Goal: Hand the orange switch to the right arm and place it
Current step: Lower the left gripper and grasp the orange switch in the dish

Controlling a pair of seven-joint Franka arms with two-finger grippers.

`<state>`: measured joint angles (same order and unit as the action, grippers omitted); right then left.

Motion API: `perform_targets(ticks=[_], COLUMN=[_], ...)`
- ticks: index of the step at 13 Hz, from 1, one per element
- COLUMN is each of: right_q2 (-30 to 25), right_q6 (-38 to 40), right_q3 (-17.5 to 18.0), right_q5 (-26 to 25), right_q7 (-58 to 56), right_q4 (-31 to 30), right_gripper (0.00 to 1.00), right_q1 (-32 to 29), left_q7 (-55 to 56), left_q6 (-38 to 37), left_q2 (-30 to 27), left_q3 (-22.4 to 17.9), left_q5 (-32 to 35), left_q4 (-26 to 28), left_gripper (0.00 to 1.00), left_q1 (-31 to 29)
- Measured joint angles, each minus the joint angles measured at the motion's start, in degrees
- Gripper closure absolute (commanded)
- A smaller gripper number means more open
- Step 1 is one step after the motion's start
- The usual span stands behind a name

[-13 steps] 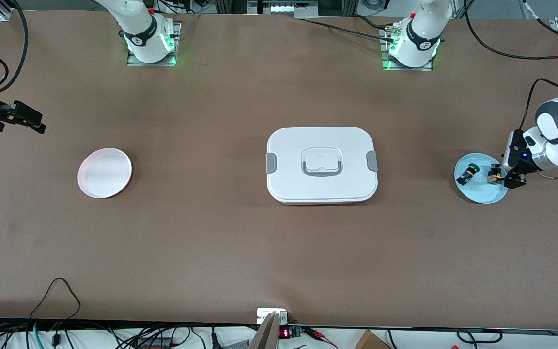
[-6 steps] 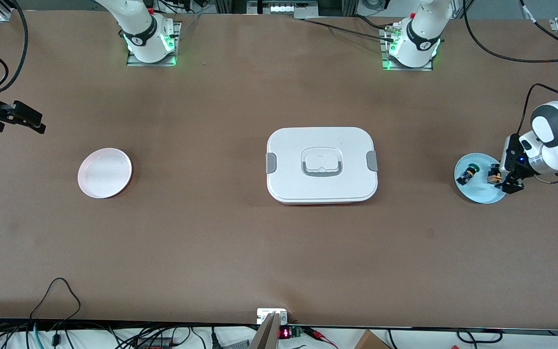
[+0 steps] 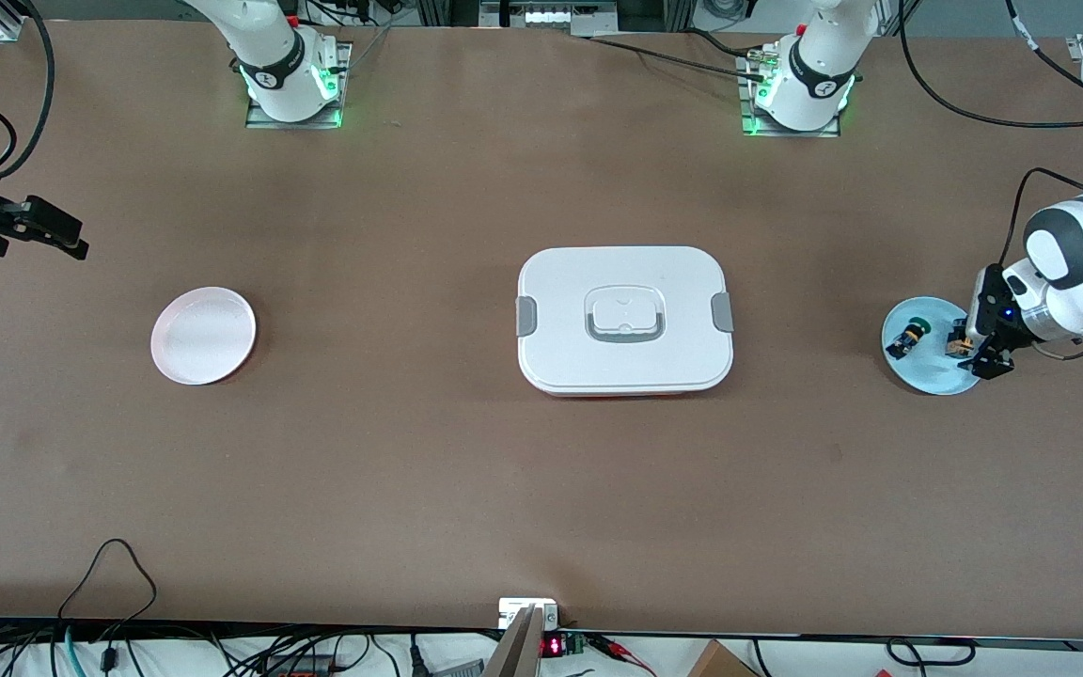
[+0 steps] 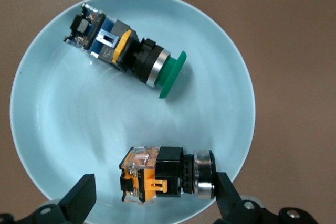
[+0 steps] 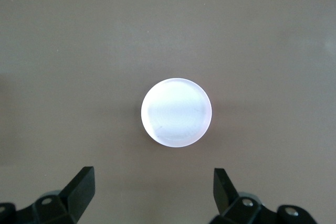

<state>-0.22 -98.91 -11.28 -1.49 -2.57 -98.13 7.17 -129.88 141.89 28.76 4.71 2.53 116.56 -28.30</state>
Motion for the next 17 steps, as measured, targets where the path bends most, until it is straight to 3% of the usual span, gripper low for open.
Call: perform_targets(ticks=[3, 6, 11, 12, 14, 17], right_q2=[0.6, 1.4, 1.4, 1.4, 1.4, 1.4], right_q6=[-0.2, -0.5, -0.6, -0.6, -0.5, 0.2], right_q3=[0.0, 0.0, -0.2, -0.2, -0.1, 0.2], right_q5=[0.0, 0.0, 0.0, 0.0, 0.0, 0.0], right_q7=[0.0, 0.0, 0.1, 0.0, 0.0, 0.0], right_q4=[0.0, 0.0, 1.8, 1.9, 2.1, 2.3], right_gripper=[0.0, 0.0, 0.0, 0.0, 0.0, 0.0], right_q1=[0.1, 0.0, -0.2, -0.2, -0.1, 0.2], left_q7=[0.0, 0.0, 0.0, 0.0, 0.2, 0.2], left_q6=[0.7, 0.7, 0.7, 0.7, 0.7, -2.8], left_q2=[0.6, 0.7, 0.8, 0.8, 0.7, 0.1], left_q3=[0.0, 0.0, 0.1, 0.1, 0.1, 0.1], left_q5=[0.0, 0.0, 0.0, 0.0, -0.3, -6.3], left_q4=[0.0, -0.3, -0.4, -0.5, -1.0, -1.4], left_gripper=[0.36, 0.51, 0.95, 1.0, 1.0, 1.0], left_q1=[0.0, 0.0, 0.0, 0.0, -0.1, -0.5])
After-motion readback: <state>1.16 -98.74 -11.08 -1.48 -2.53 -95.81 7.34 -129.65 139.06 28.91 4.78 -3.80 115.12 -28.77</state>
